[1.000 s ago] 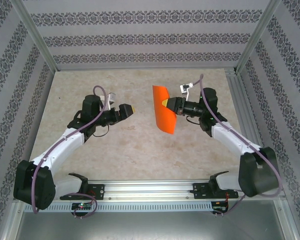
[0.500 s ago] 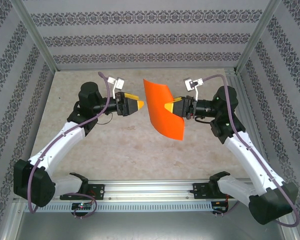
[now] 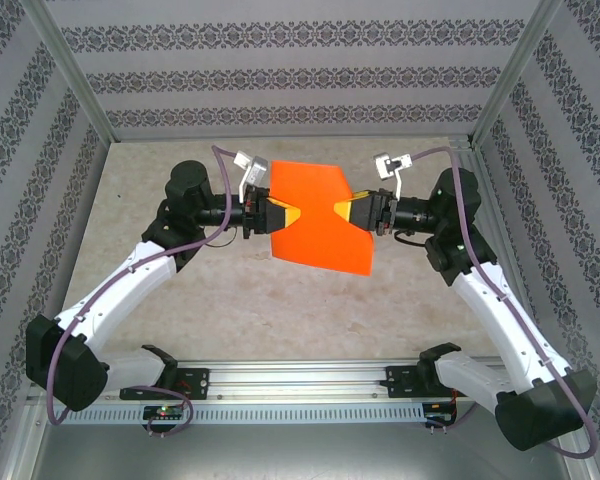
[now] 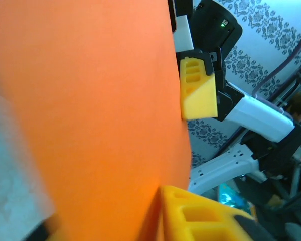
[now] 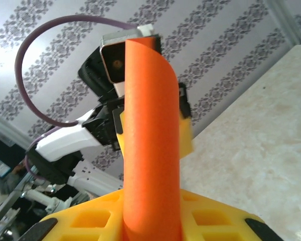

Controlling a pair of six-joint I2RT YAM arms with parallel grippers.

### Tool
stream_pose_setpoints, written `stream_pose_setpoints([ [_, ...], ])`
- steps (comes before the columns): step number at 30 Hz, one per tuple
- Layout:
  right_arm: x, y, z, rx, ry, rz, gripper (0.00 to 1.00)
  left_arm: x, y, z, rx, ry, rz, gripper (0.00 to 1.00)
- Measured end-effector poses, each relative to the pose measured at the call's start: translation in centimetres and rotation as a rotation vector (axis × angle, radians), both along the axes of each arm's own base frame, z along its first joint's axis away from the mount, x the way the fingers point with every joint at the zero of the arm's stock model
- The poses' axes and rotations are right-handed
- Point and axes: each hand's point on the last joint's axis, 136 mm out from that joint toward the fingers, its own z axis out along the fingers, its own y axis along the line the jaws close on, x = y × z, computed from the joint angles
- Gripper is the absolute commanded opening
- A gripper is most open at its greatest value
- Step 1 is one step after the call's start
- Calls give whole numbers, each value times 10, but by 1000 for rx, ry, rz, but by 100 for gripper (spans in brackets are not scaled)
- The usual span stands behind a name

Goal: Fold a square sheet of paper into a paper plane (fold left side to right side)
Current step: Place a square sheet of paper at the center of the table.

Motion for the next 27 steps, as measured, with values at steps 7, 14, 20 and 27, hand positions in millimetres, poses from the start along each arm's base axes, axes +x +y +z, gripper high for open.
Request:
stream_pose_setpoints([
  [7,18,-15,-33,-81,75,-101,55,7,0,-20,52,59,42,0],
  [14,50,-56,-101,-273,221,-362,78,33,0,-104,214,285,163,0],
  [20,61,-84,-192,-451,427,-507,81,36,15,-229,452,585,273,0],
  [27,53,-93,-244,-538,550,-529,82,29,31,-305,624,766,344,3],
])
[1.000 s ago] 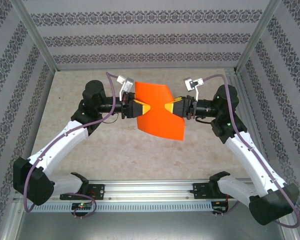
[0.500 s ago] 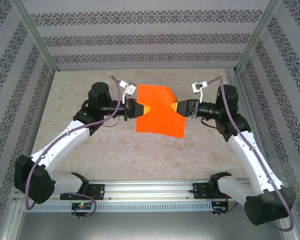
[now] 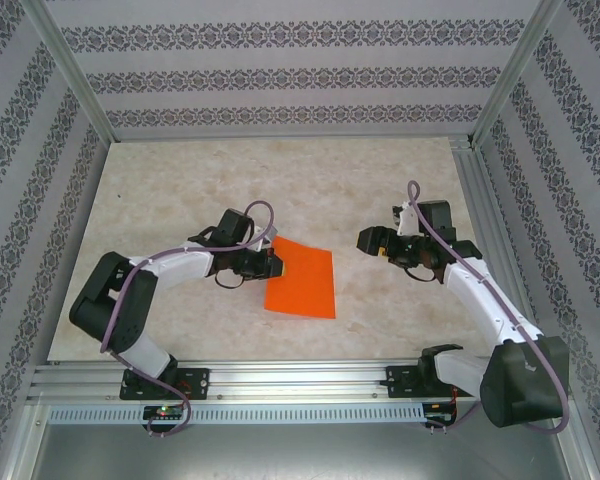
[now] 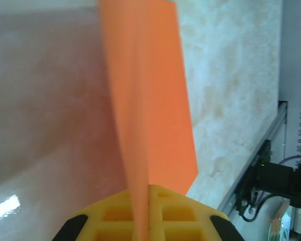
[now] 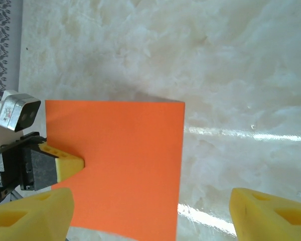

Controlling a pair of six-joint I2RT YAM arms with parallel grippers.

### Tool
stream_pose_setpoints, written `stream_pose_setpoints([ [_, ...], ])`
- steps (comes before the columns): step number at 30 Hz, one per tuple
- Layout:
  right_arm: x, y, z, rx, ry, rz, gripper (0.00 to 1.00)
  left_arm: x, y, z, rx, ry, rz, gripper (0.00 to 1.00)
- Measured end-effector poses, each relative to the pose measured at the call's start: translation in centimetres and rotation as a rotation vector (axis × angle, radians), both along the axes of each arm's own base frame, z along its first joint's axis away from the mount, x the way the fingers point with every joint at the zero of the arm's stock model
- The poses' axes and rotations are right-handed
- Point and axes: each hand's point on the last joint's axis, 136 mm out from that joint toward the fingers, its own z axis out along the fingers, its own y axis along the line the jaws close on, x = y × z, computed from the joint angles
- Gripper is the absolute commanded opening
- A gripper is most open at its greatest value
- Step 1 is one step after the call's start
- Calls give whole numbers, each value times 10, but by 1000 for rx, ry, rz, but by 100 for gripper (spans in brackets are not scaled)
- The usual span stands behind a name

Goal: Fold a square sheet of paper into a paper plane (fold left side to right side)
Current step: Place a square sheet of paper at the center of the table, then first fold in half a square sheet of paper at the center of the table.

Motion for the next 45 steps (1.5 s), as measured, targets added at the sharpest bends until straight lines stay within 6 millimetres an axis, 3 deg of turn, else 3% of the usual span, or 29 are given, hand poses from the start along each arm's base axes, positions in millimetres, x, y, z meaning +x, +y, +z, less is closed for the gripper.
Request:
stream_pose_setpoints([
  [2,-1,-1,-4,-3,3,-2,82,1,1,-6,18,11,12,10],
  [7,-6,-1,-15,-8,21,-4,82,8,-1,1,13,15,35,39],
  [10,-7,1,-21,-7,29,3,82,9,-3,4,0,27,40,47],
  [14,-10,12,-38,3,66,20,77,7,-6,8,-27,52,46,52],
  [27,-13,70,-97,34,220,99,47,4,-18,24,-98,77,44,62],
  [32,-18,81,-119,18,279,116,45,4,-19,24,-97,80,45,66],
  [45,-12,84,-121,6,288,116,44,8,-18,40,-78,56,57,68],
])
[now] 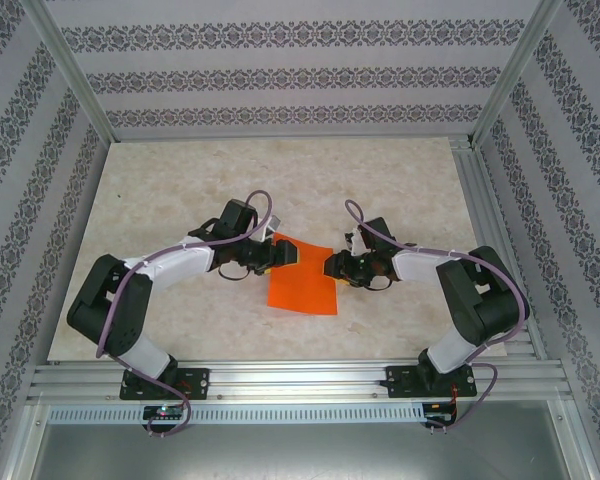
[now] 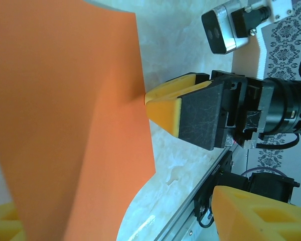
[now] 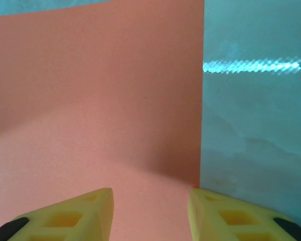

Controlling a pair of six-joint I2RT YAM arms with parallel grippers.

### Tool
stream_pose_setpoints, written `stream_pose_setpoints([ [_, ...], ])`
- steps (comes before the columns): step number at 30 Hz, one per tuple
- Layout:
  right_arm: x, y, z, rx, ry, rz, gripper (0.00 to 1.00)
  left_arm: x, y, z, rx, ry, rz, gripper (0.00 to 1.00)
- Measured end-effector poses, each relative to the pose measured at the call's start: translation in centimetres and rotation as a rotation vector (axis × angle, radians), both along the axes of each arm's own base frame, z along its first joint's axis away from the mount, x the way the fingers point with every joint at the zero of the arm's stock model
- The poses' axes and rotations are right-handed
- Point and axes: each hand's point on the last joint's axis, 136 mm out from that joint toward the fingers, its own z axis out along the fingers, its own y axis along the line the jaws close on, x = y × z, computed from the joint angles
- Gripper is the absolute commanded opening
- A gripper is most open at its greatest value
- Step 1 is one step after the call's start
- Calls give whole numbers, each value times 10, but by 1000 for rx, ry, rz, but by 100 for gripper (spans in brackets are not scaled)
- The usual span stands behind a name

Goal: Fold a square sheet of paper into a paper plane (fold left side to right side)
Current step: First fold in half a square sheet of paper at the center of the table.

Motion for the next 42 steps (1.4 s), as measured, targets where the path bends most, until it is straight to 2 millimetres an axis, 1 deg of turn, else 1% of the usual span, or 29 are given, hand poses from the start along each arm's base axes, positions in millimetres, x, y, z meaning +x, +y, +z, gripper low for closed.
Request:
stream_pose_setpoints([
  [8,0,0,-1,-8,8,4,44,-1,3,3,20,3,5,59],
  [12,0,0,-1,-8,9,4,44,-1,2,4,15,8,5,58],
  [15,0,0,-1,-6,8,4,44,0,-2,9,-9,3,1,59],
  [18,0,1,0,-3,9,6,44,1,-10,14,-43,-8,-10,63],
  [20,0,1,-1,-2,10,6,44,1,-18,13,-58,-6,-22,64],
  [25,1,1,0,-1,11,6,44,2,-38,3,-63,15,-55,65],
  [30,4,-1,3,4,1,-5,45,4,-49,-9,-62,34,-64,65],
  [33,12,-11,11,14,-22,-41,45,6,-53,-14,-59,38,-63,65],
  [36,21,-25,26,35,-65,-93,45,6,-55,-19,-57,47,-62,65],
  [38,26,-31,40,65,-105,-121,45,6,-56,-21,-56,51,-62,65],
  [40,28,-28,52,109,-129,-128,44,7,-57,-21,-57,49,-59,65],
  [42,29,-22,58,152,-134,-126,43,8,-57,-21,-58,48,-59,65],
])
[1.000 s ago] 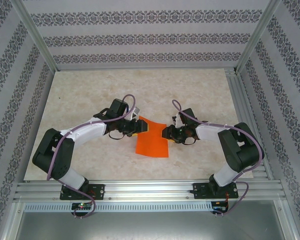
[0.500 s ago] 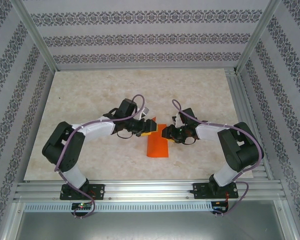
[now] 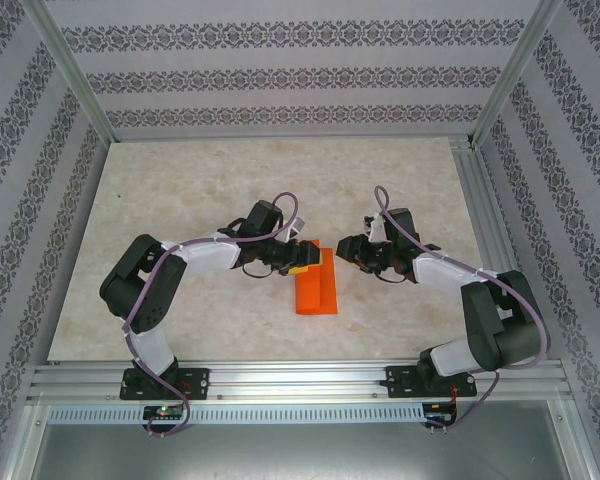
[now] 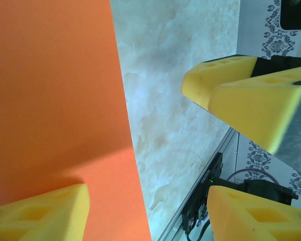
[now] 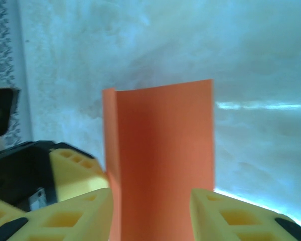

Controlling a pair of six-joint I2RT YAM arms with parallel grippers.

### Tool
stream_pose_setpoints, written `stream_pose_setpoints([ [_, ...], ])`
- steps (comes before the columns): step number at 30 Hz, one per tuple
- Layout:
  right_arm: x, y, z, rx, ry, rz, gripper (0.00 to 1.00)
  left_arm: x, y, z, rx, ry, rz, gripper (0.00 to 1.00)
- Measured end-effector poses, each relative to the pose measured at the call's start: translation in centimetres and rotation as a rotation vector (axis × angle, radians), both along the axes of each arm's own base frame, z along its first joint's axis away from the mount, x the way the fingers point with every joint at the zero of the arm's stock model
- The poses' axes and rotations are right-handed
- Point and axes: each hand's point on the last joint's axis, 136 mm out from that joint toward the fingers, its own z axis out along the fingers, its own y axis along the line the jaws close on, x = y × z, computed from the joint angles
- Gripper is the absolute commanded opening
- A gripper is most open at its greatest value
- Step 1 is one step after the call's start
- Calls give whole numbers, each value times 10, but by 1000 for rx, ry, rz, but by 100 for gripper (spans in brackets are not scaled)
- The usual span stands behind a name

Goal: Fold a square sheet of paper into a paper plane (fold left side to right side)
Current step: First fold in half a square sheet of paper at the center of the table.

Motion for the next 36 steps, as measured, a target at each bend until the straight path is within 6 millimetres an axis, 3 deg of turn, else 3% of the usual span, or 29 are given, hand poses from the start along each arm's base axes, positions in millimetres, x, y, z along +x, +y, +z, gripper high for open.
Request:
stream_pose_setpoints([
  [12,-4,36,-10,105,57,48,39,2,-1,1,4,-3,5,65],
  [23,1,40,-21,117,87,33,34,3,-1,-3,17,-4,10,60],
  [30,14,23,-11,165,74,-9,36,0,-5,-1,12,-10,-1,57],
  [36,13,28,-5,182,72,19,36,0,-6,-1,11,-10,-1,55],
])
